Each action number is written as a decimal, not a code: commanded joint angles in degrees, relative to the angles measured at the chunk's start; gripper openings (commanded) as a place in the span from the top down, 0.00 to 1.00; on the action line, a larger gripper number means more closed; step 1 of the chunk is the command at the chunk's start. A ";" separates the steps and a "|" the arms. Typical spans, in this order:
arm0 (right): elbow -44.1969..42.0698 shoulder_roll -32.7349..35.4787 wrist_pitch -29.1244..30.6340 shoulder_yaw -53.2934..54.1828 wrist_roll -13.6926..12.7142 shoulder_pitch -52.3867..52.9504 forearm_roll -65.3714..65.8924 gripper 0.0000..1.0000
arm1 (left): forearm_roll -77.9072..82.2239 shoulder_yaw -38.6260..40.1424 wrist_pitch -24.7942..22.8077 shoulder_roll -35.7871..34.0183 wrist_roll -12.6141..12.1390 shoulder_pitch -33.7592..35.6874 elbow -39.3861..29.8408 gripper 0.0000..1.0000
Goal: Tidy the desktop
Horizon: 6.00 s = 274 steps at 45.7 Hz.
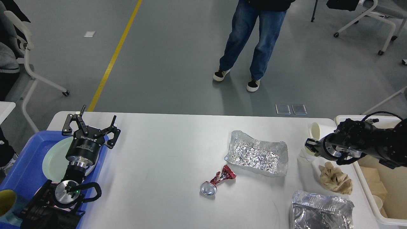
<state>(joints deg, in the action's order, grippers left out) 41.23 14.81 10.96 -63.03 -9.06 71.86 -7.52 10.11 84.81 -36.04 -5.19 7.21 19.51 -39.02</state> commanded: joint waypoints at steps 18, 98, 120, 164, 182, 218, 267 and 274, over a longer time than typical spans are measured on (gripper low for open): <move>21.52 9.62 17.07 -6.49 -1.22 30.25 0.58 1.00 | 0.00 0.00 0.00 0.00 0.00 0.00 0.00 0.04; -9.14 31.86 4.79 5.00 -1.05 -1.78 4.18 1.00 | 0.00 0.00 0.00 0.00 0.09 -0.09 0.00 0.04; -30.50 11.47 -20.18 22.59 -0.96 -37.58 3.30 1.00 | 0.00 0.00 0.00 0.00 0.00 0.00 0.00 0.04; -31.91 6.81 -24.14 21.81 -1.05 -41.80 3.21 0.00 | 0.00 0.00 0.00 0.00 0.00 0.00 0.00 0.04; -29.90 8.83 -23.00 21.72 -1.40 -39.26 3.39 0.00 | 0.00 0.00 0.00 0.00 0.00 0.00 0.00 0.04; 7.45 13.84 13.11 -13.35 -1.93 23.56 3.83 0.00 | 0.00 0.00 0.00 0.00 0.00 0.00 0.00 0.04; 48.60 7.25 36.68 -14.41 -3.86 69.12 6.47 0.00 | 0.00 0.00 0.00 0.00 0.00 0.00 0.00 0.04; 48.33 7.34 35.80 -14.49 -3.86 68.68 6.55 0.00 | 0.00 0.00 0.00 0.00 0.00 0.00 0.00 0.04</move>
<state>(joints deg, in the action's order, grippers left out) 89.73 22.05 47.38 -77.45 -12.92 140.82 -1.05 10.11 84.81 -36.03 -5.19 7.20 19.51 -39.02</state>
